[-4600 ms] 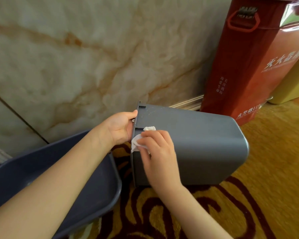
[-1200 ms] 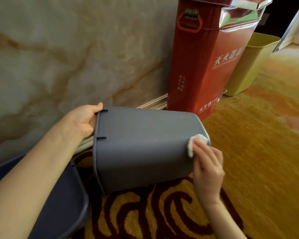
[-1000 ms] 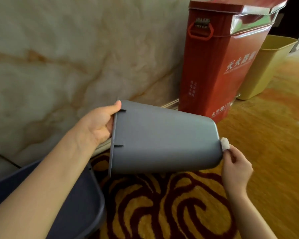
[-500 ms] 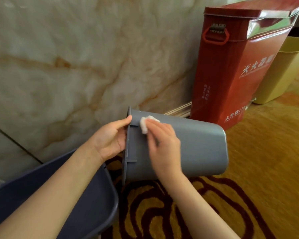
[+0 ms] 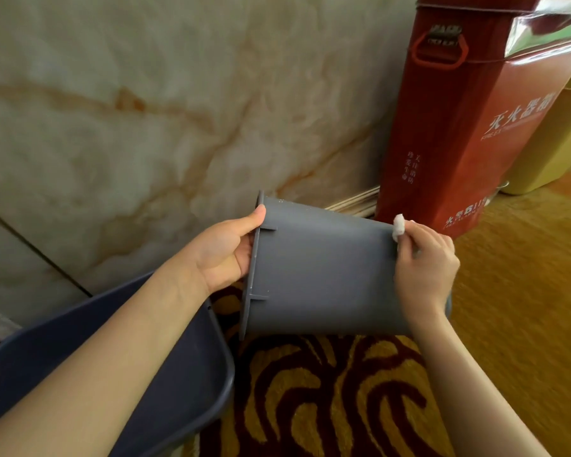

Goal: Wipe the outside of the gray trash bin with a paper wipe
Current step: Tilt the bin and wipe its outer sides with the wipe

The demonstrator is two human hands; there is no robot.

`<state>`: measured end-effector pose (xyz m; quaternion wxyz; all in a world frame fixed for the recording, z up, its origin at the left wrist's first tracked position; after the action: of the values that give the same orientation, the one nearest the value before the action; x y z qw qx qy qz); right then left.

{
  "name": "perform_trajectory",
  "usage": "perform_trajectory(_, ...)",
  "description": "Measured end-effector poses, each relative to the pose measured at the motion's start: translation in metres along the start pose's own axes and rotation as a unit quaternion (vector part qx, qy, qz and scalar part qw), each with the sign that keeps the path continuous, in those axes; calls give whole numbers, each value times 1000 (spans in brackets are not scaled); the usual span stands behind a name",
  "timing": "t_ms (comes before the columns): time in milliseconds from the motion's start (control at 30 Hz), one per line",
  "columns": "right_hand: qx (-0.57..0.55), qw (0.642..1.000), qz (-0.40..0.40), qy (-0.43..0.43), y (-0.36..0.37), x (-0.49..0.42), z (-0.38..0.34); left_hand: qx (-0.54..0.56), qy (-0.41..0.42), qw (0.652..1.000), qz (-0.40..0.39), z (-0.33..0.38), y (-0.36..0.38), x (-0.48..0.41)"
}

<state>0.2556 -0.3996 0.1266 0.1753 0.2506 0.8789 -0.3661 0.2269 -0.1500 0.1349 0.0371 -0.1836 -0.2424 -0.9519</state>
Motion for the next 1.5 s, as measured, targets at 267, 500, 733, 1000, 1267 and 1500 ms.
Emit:
perform_trajectory(267,-123,948,-121,-268,23,109,-123,32,0,999,19,3,9,-2)
perform_trajectory(500,-75,934,-125,-325,24,106,-80,4,3,1000,13,3,-1,-4)
perform_trajectory(733,17,996,-3,-84,-6,72,21,-58,-9,998,27,-2,-11,-6)
perform_trajectory(1000,-151,976,-50,-146,1,33,-92,-4,-30,999,-34,-6,0,-2)
perform_trajectory(1267,-113,924,-224,-287,43,25,-132,10,-40,998,-52,-12,6,-4)
perform_trajectory(1500,-9,987,-109,-115,12,8,-36,-4,-57,998,-29,-9,3,-5)
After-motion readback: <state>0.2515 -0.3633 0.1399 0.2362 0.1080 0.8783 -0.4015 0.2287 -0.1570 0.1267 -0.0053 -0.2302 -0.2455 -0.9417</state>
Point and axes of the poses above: each hand's wrist, its own x-axis away from the middle knuckle, its own y-axis out of the palm, z = x × y, the point moved 7 cm from there along -x, towards the middle knuckle, and after that the axes turned 11 degrees about x, right-handed, at the moved point
